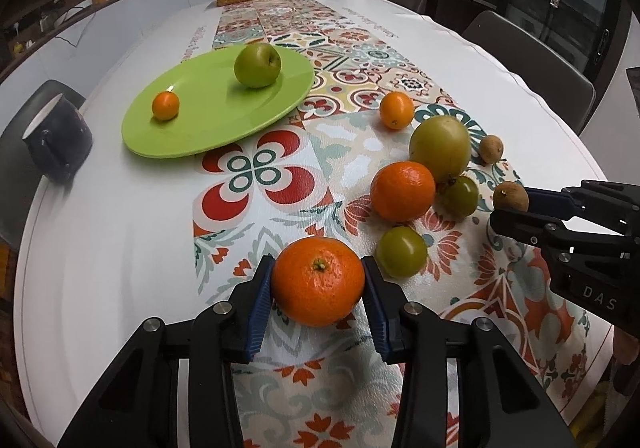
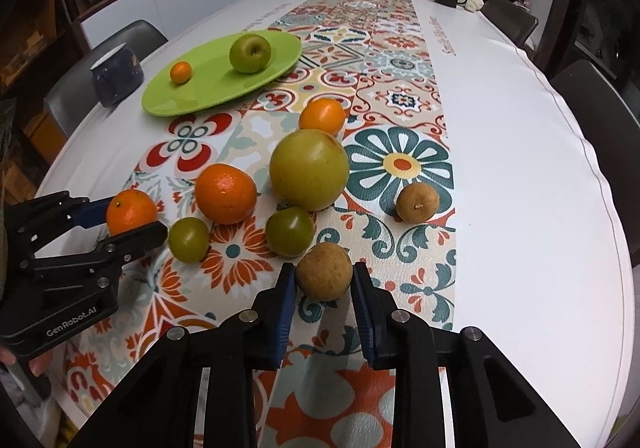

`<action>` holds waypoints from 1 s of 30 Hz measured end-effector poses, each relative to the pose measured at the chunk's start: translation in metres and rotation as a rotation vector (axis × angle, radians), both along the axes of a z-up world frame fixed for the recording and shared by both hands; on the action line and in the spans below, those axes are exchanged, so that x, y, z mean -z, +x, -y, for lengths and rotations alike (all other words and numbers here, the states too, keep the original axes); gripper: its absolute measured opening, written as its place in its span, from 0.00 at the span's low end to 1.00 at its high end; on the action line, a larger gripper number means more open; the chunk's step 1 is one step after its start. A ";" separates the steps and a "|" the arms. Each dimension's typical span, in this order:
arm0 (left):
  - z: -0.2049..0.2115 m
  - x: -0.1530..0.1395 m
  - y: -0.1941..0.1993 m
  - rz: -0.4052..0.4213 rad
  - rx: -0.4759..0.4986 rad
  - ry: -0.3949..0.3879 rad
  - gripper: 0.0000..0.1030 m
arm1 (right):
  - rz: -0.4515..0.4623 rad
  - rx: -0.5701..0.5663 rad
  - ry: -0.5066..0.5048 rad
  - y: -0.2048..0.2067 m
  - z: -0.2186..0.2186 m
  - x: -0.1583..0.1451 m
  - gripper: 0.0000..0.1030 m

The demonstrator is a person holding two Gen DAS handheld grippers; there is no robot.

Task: Organize fruits
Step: 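Grasp a large orange with the left gripper while the right gripper grasps a brown kiwi, then lower the orange onto the green plate with the left gripper while the right gripper releases the kiwi there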

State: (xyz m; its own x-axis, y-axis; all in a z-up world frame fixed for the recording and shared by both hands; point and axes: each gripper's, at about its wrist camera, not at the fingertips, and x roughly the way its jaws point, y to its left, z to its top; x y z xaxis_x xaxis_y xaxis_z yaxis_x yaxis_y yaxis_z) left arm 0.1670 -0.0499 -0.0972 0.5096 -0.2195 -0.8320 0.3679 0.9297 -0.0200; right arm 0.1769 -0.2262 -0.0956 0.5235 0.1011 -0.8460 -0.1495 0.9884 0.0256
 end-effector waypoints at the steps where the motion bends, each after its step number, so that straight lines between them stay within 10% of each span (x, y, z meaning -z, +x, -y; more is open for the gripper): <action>1: 0.000 -0.003 -0.001 0.003 -0.001 -0.003 0.41 | 0.008 -0.003 0.002 -0.002 0.000 -0.003 0.28; 30: -0.042 -0.113 0.016 0.288 -0.101 -0.007 0.41 | 0.263 -0.158 0.090 0.027 -0.048 -0.105 0.28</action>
